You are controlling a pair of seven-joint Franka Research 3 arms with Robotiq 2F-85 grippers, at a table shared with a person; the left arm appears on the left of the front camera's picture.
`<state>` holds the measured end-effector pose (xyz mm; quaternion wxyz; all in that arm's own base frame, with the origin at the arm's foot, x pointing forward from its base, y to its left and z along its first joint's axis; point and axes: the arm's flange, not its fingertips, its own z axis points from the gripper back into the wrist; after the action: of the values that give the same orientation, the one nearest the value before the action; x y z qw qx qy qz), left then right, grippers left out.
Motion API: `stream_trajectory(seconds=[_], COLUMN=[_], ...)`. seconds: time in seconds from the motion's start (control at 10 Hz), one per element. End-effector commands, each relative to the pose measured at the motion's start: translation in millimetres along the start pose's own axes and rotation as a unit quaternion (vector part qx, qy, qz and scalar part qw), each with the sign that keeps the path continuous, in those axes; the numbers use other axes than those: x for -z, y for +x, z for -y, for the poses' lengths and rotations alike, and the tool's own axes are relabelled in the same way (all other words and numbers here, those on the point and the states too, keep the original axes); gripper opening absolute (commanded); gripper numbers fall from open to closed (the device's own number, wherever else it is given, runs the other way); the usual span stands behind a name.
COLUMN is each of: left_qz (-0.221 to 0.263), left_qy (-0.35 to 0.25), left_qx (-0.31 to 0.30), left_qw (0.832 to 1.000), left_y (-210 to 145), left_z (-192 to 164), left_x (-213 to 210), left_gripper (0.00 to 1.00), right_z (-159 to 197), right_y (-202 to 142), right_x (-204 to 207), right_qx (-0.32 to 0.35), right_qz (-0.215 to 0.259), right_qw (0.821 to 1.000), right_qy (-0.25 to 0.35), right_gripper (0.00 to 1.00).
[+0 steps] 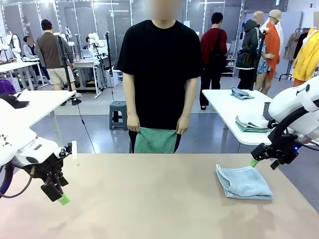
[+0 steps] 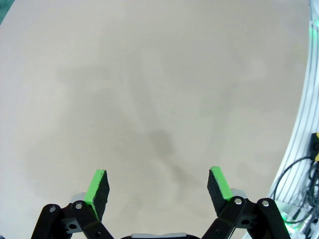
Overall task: Fold the towels and place them in the basket.
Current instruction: When a person lays out a Towel with hook on the table, fold it in half twice.
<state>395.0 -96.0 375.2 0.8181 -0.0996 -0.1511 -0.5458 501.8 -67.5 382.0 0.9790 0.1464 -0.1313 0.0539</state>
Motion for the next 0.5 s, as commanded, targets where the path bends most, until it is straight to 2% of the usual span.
stream_trajectory(seconds=[0.0,0.1,0.3,0.4], left_qz=[-0.006,0.0,0.032,0.03], left_qy=[0.005,0.0,-0.033,-0.017], left_qx=[0.0,0.0,0.008,0.015], left_qw=[1.0,1.0,0.999,0.999], left_y=[0.6,0.0,-6.6,-11.4], left_z=[-0.7,0.0,-4.3,-0.7], left_x=[-0.4,0.0,-36.9,-50.8], left_gripper=[1.0,1.0,1.0,1.0], right_z=[0.0,-27.0,-70.3,-95.4], right_y=[0.0,-13.5,-43.0,-58.5], right_x=[0.0,-26.8,-77.2,-99.6], right_qx=[0.0,-0.088,-0.21,-0.258], right_qz=[0.0,0.045,0.076,0.096], right_qw=[1.0,0.995,0.974,0.961], right_qy=[0.0,-0.002,0.026,0.024], right_gripper=[1.0,1.0,1.0,1.0])
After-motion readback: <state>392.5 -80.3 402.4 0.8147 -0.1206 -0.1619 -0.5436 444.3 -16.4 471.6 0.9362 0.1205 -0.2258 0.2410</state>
